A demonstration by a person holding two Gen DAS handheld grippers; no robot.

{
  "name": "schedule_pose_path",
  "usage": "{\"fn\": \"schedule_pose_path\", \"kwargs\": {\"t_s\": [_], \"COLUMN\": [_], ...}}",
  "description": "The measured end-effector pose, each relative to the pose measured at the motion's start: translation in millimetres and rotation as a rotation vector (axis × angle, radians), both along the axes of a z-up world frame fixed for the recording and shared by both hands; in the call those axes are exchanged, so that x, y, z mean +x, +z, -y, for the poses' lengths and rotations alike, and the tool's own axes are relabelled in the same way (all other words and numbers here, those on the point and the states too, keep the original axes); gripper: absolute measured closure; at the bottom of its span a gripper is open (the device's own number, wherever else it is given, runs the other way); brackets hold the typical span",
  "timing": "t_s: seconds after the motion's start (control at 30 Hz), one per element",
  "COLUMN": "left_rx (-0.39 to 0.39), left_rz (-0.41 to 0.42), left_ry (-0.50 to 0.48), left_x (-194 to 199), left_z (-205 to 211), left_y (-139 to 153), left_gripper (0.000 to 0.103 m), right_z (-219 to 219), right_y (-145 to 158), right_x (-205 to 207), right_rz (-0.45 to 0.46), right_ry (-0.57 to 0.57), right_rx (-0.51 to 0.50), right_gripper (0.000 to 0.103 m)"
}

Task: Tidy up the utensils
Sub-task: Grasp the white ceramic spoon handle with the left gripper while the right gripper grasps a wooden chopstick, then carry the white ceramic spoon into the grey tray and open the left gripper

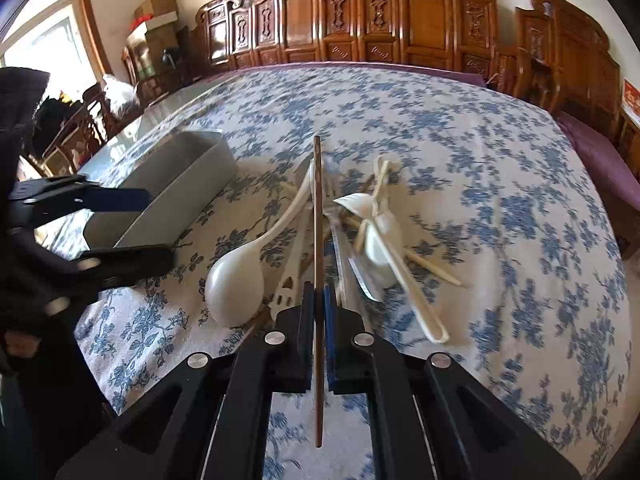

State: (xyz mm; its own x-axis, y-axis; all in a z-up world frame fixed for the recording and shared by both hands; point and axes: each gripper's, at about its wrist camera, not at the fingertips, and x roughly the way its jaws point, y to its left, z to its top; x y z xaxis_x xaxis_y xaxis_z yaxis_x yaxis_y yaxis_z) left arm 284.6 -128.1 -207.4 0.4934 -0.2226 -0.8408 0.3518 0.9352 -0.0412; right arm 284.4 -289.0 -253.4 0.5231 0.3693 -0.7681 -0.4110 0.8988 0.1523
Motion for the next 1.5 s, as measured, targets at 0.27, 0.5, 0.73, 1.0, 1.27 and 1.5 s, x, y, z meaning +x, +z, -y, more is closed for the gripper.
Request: {"fn": "schedule_pose_path", "kwargs": {"t_s": [0.27,0.5,0.73,1.0,1.27,1.5], "left_rx": [-0.003,0.043,0.026,0.037,0.022,0.003], "left_rz": [-0.127,-0.217,-0.258,-0.226,-0.145,-0.084], "left_ry": [0.012,0.043,0.057,0.041,0.034,0.019], "left_x": [51,77,81,65,41,28], "left_z": [24,34,33,19,-2,-18], "left_y": [-30,-55,-60,-46,-3,26], "left_gripper": [0.064,0.077,0.092,0.095,0.095,0.095], "right_z": [40,50,46,38,22,2], "right_y": [6,5,4,8,22,36], "right_x": [-4,-1,-1,-3,-10,-19], "right_rz": [0.015,0.007,-0.003,0.007,0.041,0.062], "right_ry": [-0.076,-0.096,-0.087,-0.07,-0.034,-0.007], "right_rx": [0.011,0.028,0.03,0.026,0.016,0.024], "right_gripper": [0.097,0.097,0.097,0.097,0.097,0.097]}}
